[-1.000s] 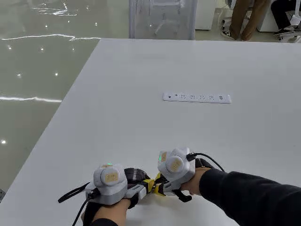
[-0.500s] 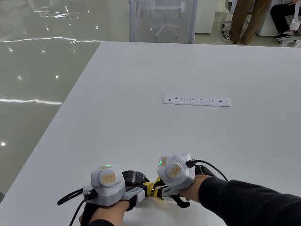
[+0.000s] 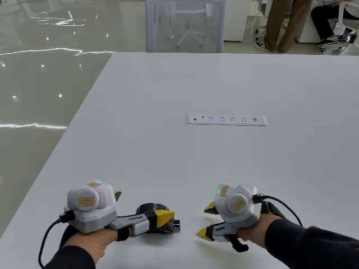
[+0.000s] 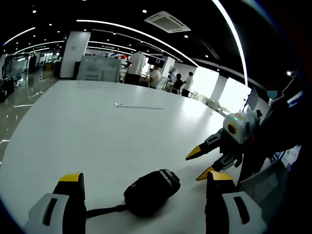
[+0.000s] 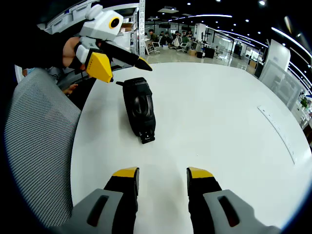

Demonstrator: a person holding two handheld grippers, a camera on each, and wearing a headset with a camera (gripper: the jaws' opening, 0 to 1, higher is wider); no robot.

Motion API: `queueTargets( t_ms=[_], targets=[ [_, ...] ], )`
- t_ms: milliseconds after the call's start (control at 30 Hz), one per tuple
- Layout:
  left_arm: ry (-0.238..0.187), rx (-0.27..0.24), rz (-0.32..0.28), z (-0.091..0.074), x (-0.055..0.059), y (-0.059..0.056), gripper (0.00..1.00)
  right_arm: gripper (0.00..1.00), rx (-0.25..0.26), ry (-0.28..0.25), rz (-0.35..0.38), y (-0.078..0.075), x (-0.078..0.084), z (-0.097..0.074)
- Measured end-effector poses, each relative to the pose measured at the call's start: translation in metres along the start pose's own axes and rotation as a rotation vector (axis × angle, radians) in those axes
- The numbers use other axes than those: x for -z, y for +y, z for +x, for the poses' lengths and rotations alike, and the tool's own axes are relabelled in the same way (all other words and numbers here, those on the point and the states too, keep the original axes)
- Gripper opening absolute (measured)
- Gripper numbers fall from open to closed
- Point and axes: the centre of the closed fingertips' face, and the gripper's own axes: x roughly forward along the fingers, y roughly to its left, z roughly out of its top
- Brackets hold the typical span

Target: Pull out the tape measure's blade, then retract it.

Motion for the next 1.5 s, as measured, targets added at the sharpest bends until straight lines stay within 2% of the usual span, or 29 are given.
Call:
queueTargets(
  t_ms=[33, 67, 100, 167, 200, 267, 367, 467, 500, 533, 567, 600, 667, 733, 833, 900, 1000, 1167, 1267, 1367, 1500],
  targets=[
    [0.011, -0.003, 0.005, -0.002, 0.004, 0.004, 1.0, 0.37, 0.013, -0.014, 0.012, -0.002, 0.001, -0.006],
    [0.05, -0.009, 0.019, -0.006, 0.015, 0.009, 1.0, 0.39, 0.039, -0.041, 0.03, -0.007, 0.001, -0.016],
    [0.078, 0.013, 0.03, -0.008, 0.022, 0.009, 1.0, 0.4, 0.05, -0.049, 0.04, -0.009, 0.003, -0.023],
    [0.068, 0.012, 0.052, -0.011, 0.026, 0.013, 1.0, 0.43, 0.071, -0.064, 0.056, -0.013, 0.008, -0.036],
    [0.057, 0.015, 0.067, -0.016, 0.028, 0.014, 1.0, 0.45, 0.099, -0.079, 0.059, -0.016, 0.012, -0.047],
    [0.047, 0.019, 0.076, -0.022, 0.029, 0.017, 1.0, 0.47, 0.124, -0.1, 0.088, -0.018, 0.022, -0.061],
    [0.008, 0.023, 0.099, -0.029, 0.025, 0.021, 1.0, 0.54, 0.163, -0.121, 0.137, -0.019, 0.038, -0.082],
    [-0.002, 0.033, 0.112, -0.036, 0.024, 0.022, 1.0, 0.59, 0.195, -0.136, 0.174, -0.016, 0.053, -0.1],
    [-0.002, 0.041, 0.124, -0.037, 0.024, 0.021, 1.0, 0.62, 0.204, -0.141, 0.183, -0.016, 0.056, -0.104],
    [0.006, 0.088, 0.147, -0.04, 0.025, 0.013, 1.0, 0.64, 0.212, -0.144, 0.192, -0.013, 0.063, -0.111],
    [0.025, 0.103, 0.164, -0.042, 0.027, 0.01, 1.0, 0.66, 0.22, -0.145, 0.198, -0.012, 0.067, -0.114],
    [0.034, 0.08, 0.192, -0.046, 0.025, 0.012, 1.0, 0.69, 0.23, -0.143, 0.218, -0.009, 0.073, -0.12],
    [-0.015, 0.078, 0.222, -0.052, 0.014, 0.012, 1.0, 0.72, 0.24, -0.14, 0.226, -0.004, 0.082, -0.13],
    [-0.03, 0.076, 0.226, -0.056, 0.011, 0.014, 1.0, 0.75, 0.257, -0.142, 0.232, -0.002, 0.088, -0.139],
    [-0.012, 0.059, 0.239, -0.062, 0.015, 0.019, 1.0, 0.79, 0.28, -0.144, 0.265, -0.004, 0.101, -0.155],
    [-0.015, 0.062, 0.24, -0.065, 0.018, 0.021, 1.0, 0.81, 0.296, -0.136, 0.306, -0.009, 0.111, -0.164],
    [-0.007, 0.054, 0.209, -0.068, 0.025, 0.026, 1.0, 0.86, 0.313, -0.126, 0.318, -0.015, 0.119, -0.178],
    [0.003, 0.065, 0.2, -0.067, 0.033, 0.026, 1.0, 0.94, 0.326, -0.111, 0.303, -0.018, 0.124, -0.19],
    [0.02, 0.047, 0.234, -0.067, 0.036, 0.027, 1.0, 1.0, 0.324, -0.121, 0.31, -0.018, 0.126, -0.19],
    [0.007, 0.065, 0.208, -0.07, 0.032, 0.023, 1.0, 1.0, 0.319, -0.111, 0.303, -0.017, 0.125, -0.187],
    [0.002, 0.076, 0.229, -0.072, 0.029, 0.022, 1.0, 1.0, 0.3, -0.097, 0.272, -0.014, 0.124, -0.186]
  ],
)
